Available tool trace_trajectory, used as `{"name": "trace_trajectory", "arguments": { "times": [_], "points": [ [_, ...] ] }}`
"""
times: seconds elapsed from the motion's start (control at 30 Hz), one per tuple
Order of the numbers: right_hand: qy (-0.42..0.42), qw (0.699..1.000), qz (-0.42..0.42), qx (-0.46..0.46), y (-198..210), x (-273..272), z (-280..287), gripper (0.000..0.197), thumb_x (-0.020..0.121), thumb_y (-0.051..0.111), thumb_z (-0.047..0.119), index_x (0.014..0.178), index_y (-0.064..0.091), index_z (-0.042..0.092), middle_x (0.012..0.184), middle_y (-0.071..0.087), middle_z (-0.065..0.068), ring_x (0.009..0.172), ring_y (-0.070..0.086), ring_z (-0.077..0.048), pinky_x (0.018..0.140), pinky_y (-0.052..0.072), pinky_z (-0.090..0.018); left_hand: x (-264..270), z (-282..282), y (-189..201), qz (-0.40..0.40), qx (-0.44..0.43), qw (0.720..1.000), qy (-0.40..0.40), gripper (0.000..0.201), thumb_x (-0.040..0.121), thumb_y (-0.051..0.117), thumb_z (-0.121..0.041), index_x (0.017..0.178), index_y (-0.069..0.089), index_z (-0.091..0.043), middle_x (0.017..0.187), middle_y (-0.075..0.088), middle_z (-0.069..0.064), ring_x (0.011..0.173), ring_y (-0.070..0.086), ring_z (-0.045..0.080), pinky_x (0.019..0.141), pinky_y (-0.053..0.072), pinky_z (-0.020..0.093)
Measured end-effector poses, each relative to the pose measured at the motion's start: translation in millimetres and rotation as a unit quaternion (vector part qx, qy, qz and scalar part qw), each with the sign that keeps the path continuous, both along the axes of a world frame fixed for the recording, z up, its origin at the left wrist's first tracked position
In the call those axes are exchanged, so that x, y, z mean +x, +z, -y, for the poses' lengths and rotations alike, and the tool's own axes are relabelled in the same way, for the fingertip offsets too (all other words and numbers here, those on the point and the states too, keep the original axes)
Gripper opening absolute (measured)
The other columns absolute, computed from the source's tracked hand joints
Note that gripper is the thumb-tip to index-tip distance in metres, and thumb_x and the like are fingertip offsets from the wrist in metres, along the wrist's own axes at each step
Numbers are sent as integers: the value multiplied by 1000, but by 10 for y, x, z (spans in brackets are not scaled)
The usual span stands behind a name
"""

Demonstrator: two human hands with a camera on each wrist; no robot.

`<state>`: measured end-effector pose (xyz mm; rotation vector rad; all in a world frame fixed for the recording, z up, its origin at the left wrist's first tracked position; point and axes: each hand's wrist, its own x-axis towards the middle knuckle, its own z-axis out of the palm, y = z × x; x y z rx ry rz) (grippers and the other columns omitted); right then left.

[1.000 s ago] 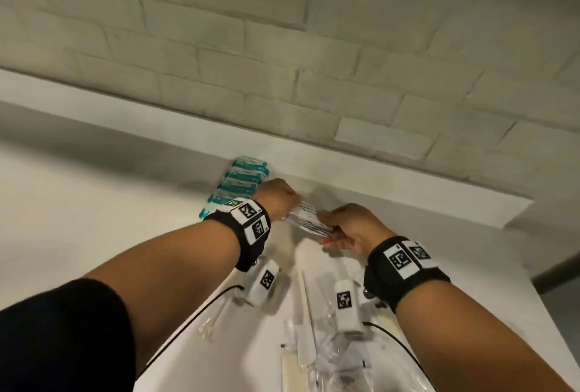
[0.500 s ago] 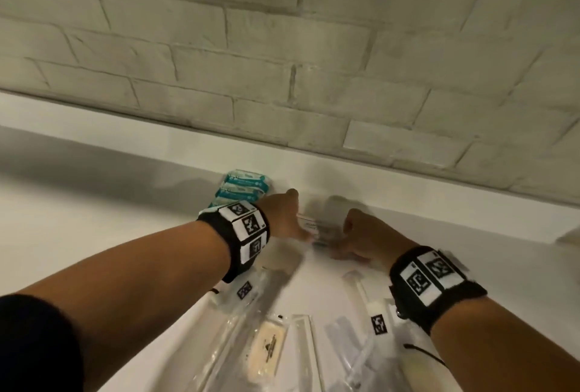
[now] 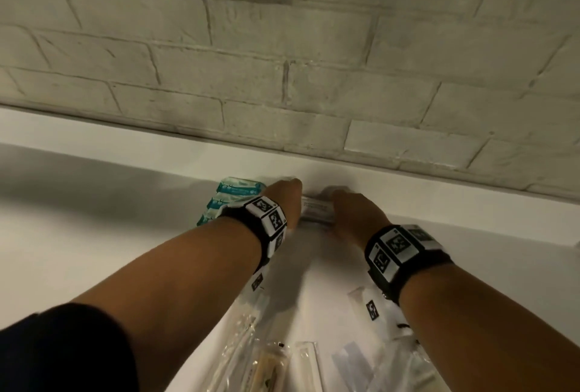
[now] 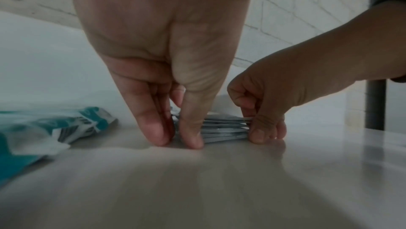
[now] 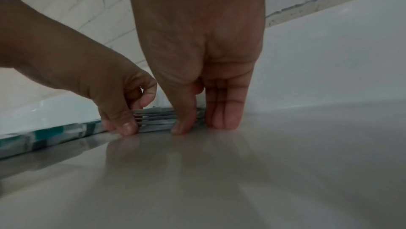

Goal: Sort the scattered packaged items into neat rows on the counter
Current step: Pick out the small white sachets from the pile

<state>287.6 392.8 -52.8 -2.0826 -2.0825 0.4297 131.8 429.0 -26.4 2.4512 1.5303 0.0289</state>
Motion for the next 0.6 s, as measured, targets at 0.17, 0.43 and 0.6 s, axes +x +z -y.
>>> {"name": "trace_trajectory", "arguments": {
  "times": [0.17, 0.43, 0.6],
  "points": [
    [-35, 999, 0, -5, -20, 16, -157, 63, 72, 77, 20, 130, 52, 24, 132, 53, -3, 117, 55, -23, 98, 42, -27, 43, -207, -72, 12, -38, 999, 33, 29, 89, 61, -7, 116, 58, 3, 124, 60, 20, 114, 57, 33, 92, 44, 35],
    [-49, 998, -13, -28, 23, 54, -131, 58, 72, 79, 29, 125, 56, 21, 124, 58, -3, 112, 58, -22, 92, 45, -27, -41, -232, -70, 62, -66, 994, 65, 65, 72, 83, -25, 122, 49, -1, 124, 58, 17, 114, 56, 32, 92, 44, 36],
    [-108, 985, -133, -31, 75, 242, -20, 31, 91, 57, 24, 120, 63, 14, 123, 61, -9, 106, 60, -23, 92, 51, -34, -113, -224, 6, 118, -113, 980, 116, 41, 90, 59, -14, 128, 52, 0, 130, 56, 16, 119, 55, 30, 96, 46, 31]
  ]
}}
